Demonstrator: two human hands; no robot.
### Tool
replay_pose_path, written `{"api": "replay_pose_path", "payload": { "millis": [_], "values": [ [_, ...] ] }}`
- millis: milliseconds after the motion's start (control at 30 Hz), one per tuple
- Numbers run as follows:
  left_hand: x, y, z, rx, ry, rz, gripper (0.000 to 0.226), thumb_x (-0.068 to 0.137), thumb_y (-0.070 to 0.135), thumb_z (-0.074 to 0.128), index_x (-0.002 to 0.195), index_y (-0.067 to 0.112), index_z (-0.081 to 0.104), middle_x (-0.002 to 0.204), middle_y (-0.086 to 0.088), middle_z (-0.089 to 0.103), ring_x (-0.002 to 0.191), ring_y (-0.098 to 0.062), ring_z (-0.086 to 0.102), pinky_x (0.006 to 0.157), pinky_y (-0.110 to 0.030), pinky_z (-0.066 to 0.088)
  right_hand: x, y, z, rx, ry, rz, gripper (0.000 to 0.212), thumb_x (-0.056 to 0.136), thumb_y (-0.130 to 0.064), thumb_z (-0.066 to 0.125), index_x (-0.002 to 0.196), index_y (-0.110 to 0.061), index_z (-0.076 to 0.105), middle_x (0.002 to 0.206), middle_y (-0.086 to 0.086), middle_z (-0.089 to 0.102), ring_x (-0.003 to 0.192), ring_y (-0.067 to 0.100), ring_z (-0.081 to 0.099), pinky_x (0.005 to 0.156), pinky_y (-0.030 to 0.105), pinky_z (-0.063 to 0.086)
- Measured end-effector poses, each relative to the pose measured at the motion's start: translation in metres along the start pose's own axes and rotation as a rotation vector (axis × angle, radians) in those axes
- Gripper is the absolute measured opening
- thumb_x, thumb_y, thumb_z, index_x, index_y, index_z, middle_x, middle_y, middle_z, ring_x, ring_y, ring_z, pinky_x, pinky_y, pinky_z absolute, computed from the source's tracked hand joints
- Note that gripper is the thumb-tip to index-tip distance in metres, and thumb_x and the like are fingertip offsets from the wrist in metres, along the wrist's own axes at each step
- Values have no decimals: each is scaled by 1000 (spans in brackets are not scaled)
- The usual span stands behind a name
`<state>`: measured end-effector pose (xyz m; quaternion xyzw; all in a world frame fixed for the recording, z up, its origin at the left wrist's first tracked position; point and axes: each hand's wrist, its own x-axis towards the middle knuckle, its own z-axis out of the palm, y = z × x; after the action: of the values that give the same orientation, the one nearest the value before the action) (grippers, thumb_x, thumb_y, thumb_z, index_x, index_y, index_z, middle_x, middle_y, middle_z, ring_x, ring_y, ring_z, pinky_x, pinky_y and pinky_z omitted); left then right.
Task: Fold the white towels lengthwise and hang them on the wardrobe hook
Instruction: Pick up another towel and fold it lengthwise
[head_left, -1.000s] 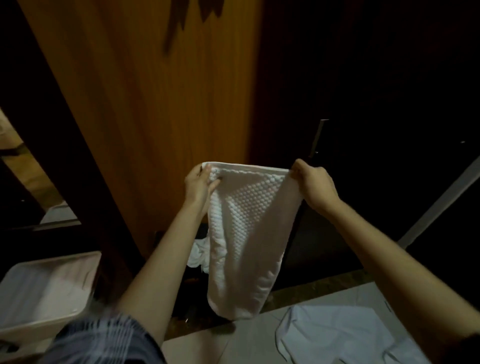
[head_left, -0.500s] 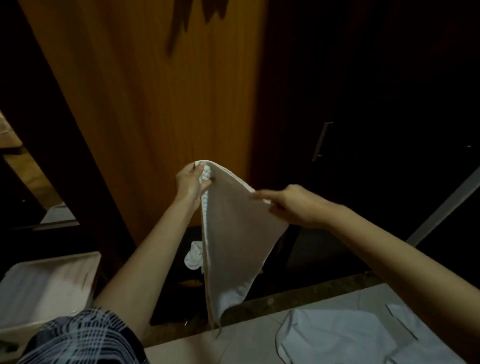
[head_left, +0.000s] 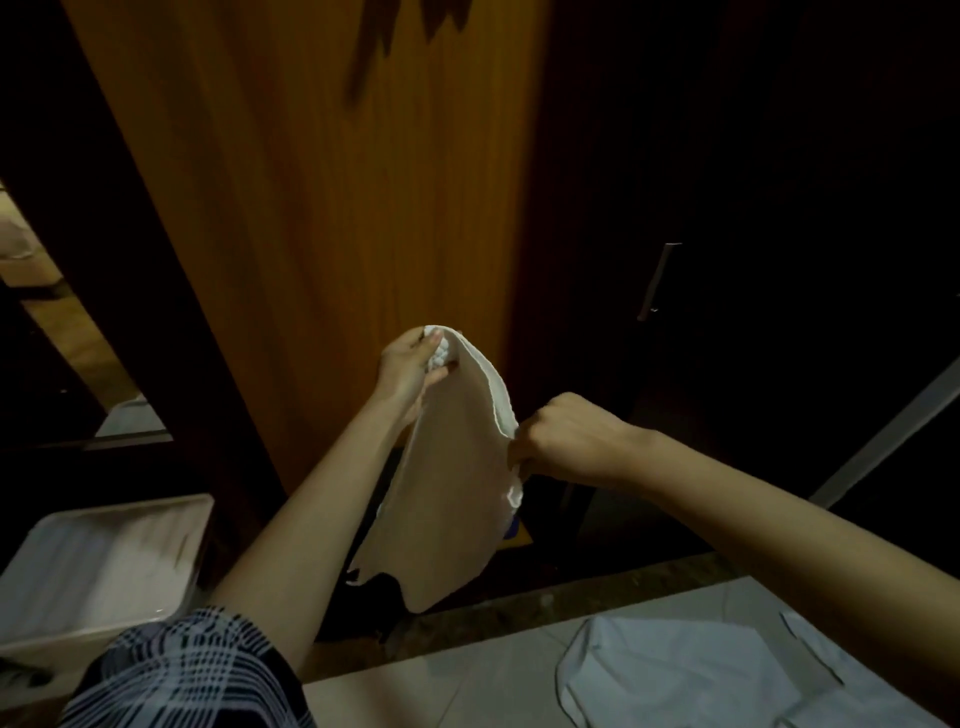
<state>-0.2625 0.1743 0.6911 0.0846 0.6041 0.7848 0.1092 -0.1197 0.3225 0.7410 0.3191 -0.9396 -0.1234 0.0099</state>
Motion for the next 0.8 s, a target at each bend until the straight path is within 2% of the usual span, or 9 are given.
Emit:
{"api": "replay_pose_path", "payload": {
  "millis": [100,233,300,367,467,567,633,733,800],
  "values": [
    [0,7,-5,-1,-95,23,18,98,14,46,95,12,64,101,-4,67,95,-13,64,84,-30,53,0,0,-7,-55,252,-112,10,75,-24,75,82,-17,74,91,4,61,87,23,59,71,34,47],
    [-5,11,-2,-31,-146,18,17,98,11,45,96,10,61,97,-5,66,90,-12,65,78,-26,55,8,-1,-12,-103,299,-267,12,77,-22,75,88,-20,73,103,4,65,105,23,60,103,41,43],
    [-8,11,1,-74,-162,2,18,98,9,43,95,8,61,97,-6,65,89,-14,64,80,-28,55,10,-1,-12,-61,270,-328,11,80,-15,73,90,-13,69,93,5,68,94,22,65,93,40,50],
    [-10,10,1,-95,-212,-12,20,98,11,43,96,9,63,102,-6,67,94,-15,64,81,-29,55,8,2,-12,-36,263,-318,10,80,-9,71,87,-10,64,82,7,66,76,23,64,65,34,54],
    [-12,10,-4,-43,-311,-18,22,97,14,46,95,14,68,105,-2,70,100,-13,65,81,-29,56,3,11,-9,120,321,-154,4,84,-4,61,86,-4,65,77,10,66,65,28,63,51,37,51],
    [-15,11,-7,0,-341,-49,19,95,13,49,98,12,67,96,-2,72,95,-14,67,78,-31,57,5,25,-6,177,326,108,20,90,-11,54,105,-11,67,91,8,70,79,27,66,63,40,51],
    [-18,13,-2,80,-367,-50,17,94,12,50,100,10,66,95,-5,71,91,-14,67,73,-26,57,6,34,-7,193,293,230,20,94,-17,48,107,-18,64,95,5,69,84,25,65,69,40,48],
    [-25,16,11,190,-367,1,20,93,13,54,108,14,67,102,-5,70,93,-16,66,72,-24,56,4,42,-9,197,316,305,24,95,-17,49,114,-20,63,101,5,70,88,25,66,71,41,50],
    [-30,20,20,242,-365,70,22,93,13,54,109,18,67,94,4,73,83,-8,68,64,-18,54,0,46,-11,193,332,333,20,94,-16,51,109,-20,63,97,4,69,85,24,65,69,39,50]
  ]
}}
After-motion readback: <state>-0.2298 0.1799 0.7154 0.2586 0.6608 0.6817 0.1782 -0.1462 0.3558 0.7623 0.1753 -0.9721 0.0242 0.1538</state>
